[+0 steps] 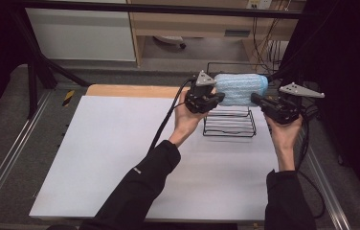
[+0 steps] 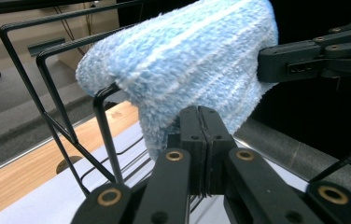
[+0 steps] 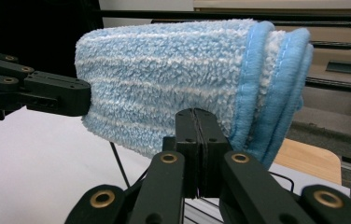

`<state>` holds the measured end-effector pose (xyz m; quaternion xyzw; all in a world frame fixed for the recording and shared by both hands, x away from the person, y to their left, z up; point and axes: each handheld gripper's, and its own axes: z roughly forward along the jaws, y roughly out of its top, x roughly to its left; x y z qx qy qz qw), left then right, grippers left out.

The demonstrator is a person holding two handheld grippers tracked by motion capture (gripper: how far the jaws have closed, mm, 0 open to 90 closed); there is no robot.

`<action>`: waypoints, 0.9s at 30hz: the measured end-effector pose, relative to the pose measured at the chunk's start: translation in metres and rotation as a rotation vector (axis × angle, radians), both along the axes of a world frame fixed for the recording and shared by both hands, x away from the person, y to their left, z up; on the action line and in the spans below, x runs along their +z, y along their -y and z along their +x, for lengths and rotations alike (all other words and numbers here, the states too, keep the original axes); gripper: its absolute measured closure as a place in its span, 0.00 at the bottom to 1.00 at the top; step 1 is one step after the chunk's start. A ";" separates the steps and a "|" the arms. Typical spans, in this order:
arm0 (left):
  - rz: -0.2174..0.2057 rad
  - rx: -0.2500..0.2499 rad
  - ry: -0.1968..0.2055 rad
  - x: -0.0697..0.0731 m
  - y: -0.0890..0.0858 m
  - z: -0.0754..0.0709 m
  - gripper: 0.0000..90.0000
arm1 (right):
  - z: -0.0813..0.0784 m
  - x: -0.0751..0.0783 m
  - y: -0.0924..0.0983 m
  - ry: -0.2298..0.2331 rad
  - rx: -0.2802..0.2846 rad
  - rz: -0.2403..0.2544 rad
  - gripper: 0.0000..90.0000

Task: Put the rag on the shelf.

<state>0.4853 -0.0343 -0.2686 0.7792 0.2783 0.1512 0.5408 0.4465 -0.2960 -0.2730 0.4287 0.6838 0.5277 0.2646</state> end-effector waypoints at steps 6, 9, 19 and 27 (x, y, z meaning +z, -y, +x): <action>0.003 0.020 0.016 -0.003 0.002 0.003 0.99 | 0.005 -0.004 -0.002 0.020 -0.018 0.003 0.99; 0.003 0.023 0.021 -0.004 0.002 0.004 0.99 | 0.007 -0.006 -0.003 0.027 -0.025 0.004 0.99; -0.022 -0.017 0.054 0.007 -0.004 -0.008 0.95 | -0.004 -0.001 -0.004 0.063 0.001 0.005 0.89; -0.023 -0.012 0.071 0.019 -0.015 -0.014 0.89 | -0.010 0.013 -0.007 0.074 0.008 0.008 0.81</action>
